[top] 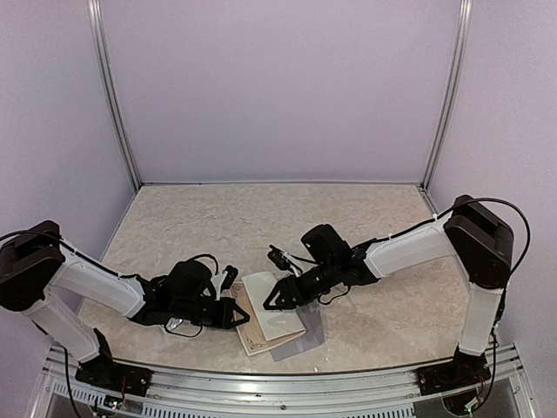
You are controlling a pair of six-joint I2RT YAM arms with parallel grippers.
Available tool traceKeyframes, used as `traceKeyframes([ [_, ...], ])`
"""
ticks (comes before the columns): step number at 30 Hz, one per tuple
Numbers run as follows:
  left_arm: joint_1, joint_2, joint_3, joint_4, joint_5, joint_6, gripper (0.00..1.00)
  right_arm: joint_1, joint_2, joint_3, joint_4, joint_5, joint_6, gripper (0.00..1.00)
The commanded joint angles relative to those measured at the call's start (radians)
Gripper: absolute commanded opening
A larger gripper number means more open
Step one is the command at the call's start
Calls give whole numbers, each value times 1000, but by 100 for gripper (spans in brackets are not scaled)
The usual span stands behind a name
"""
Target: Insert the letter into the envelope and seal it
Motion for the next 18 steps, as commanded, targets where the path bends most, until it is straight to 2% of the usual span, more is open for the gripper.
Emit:
traceKeyframes([
  [1, 11, -7, 5, 24, 9, -15, 8, 12, 21, 6, -38, 36, -10, 60],
  [4, 17, -22, -8, 31, 2, -36, 22, 14, 17, -1, -32, 43, -5, 60],
  [5, 21, -28, -14, 39, 1, -50, 30, 15, 15, -2, -32, 42, -5, 60],
  [9, 45, -43, -47, 105, 19, -93, 39, 17, 12, -6, -23, 29, -3, 60],
  [18, 51, 43, -16, 163, 33, -122, 41, 28, 37, -22, 30, -16, 25, 60],
])
